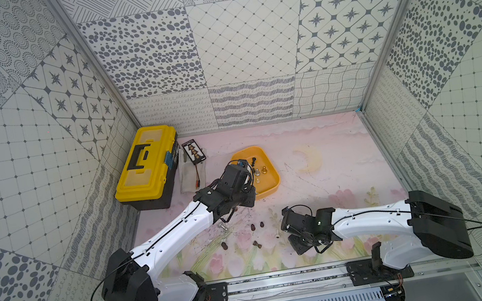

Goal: Put the chess pieces into the storage box
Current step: Pick up the chess piece at the center of the board.

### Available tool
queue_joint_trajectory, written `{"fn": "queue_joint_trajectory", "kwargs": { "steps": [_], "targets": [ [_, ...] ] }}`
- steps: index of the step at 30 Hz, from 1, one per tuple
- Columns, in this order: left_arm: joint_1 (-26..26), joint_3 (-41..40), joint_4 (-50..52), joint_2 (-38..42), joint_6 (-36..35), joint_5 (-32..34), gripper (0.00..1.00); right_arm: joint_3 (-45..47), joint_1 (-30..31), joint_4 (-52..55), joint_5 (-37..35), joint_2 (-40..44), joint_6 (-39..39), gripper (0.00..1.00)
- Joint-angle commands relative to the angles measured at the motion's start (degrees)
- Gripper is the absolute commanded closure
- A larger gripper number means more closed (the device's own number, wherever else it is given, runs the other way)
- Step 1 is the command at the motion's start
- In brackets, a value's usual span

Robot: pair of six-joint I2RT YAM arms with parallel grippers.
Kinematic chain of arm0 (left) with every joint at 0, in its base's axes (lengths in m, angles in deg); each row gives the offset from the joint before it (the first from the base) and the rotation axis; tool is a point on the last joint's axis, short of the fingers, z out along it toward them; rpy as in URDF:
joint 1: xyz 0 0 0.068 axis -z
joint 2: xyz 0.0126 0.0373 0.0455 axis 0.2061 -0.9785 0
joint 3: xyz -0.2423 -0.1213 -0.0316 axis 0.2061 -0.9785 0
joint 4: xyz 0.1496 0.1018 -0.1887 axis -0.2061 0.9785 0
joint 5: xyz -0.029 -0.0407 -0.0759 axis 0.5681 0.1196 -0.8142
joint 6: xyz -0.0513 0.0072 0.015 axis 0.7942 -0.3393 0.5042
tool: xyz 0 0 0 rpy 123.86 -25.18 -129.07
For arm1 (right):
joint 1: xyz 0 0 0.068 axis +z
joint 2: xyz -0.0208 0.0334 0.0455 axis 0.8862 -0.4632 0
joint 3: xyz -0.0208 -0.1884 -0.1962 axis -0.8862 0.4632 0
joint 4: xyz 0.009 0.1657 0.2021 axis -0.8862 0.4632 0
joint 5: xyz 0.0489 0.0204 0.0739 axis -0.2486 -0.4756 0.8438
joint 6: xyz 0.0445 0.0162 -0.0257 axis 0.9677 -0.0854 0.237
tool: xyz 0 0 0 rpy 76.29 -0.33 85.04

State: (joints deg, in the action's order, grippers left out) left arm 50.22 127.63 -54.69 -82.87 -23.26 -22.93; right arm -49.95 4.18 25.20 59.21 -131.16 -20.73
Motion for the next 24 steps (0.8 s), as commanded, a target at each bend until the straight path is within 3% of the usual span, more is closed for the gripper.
{"fn": "queue_joint_trajectory", "kwargs": {
  "steps": [1,15,24],
  "targets": [
    [-0.01,-0.71,-1.61,0.64,0.64,0.95,0.64,-1.61,0.3,-1.67,-0.53,-2.06,-0.71,0.62],
    [0.01,-1.16,-3.62,0.54,0.7,1.65,0.64,3.28,0.32,-3.47,-1.53,2.77,3.02,0.83],
    [0.04,-3.27,-4.11,3.8,1.05,4.99,0.64,-1.42,-2.23,-3.73,-7.02,13.56,-1.31,0.84]
  ]
}}
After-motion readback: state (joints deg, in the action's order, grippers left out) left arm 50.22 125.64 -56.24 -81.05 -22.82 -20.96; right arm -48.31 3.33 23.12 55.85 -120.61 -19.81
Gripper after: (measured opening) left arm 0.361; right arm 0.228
